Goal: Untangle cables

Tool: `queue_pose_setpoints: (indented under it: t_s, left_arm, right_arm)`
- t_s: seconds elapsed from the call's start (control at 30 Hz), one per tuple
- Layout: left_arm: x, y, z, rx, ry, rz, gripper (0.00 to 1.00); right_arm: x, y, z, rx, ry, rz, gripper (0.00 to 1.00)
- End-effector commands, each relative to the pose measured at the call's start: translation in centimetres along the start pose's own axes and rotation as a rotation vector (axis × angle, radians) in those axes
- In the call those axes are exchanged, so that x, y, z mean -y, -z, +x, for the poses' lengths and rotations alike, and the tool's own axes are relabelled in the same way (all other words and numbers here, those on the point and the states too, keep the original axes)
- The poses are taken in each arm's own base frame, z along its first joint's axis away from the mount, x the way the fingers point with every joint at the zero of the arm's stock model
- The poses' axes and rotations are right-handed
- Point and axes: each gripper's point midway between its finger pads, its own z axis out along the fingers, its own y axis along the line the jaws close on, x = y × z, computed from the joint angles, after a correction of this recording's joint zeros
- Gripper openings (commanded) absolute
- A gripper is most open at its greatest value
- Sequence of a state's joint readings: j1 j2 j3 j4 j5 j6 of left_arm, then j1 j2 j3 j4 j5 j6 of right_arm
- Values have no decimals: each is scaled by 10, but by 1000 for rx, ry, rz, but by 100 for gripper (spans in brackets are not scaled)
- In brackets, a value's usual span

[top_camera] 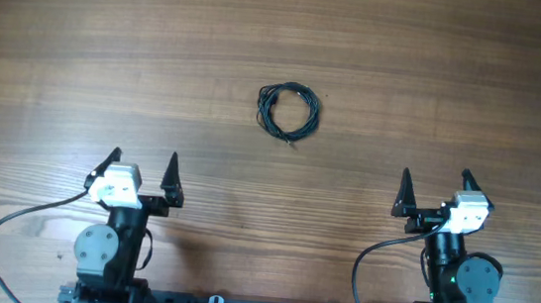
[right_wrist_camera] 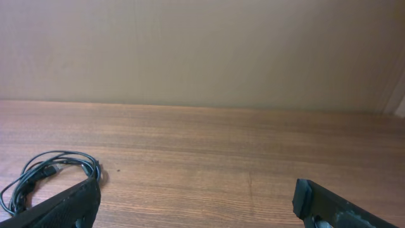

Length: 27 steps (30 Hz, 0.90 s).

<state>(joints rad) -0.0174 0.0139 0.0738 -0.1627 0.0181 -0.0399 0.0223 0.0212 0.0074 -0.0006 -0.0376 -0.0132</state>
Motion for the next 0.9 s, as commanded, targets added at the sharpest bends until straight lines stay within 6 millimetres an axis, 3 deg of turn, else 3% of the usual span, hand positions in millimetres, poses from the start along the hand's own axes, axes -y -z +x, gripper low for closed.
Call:
queue_pose_setpoints:
  t_s: [0.0, 0.23, 0.47, 0.67, 0.87]
  left_arm:
    - [8, 18, -50, 67, 22, 21, 100]
    - [13, 40, -91, 61, 25, 20, 100]
    - [18, 45, -139, 65, 26, 21, 100]
    - [22, 34, -182, -14, 9, 11, 100]
    - [25, 6, -212, -164, -5, -4, 100]
  right_arm:
    - [0, 1, -2, 11, 11, -4, 100]
    - [0, 1, -2, 11, 11, -4, 100]
    - [0, 1, -2, 11, 11, -4, 100]
    - [0, 1, -2, 11, 11, -4, 100]
    - [0, 1, -2, 11, 11, -4, 100]
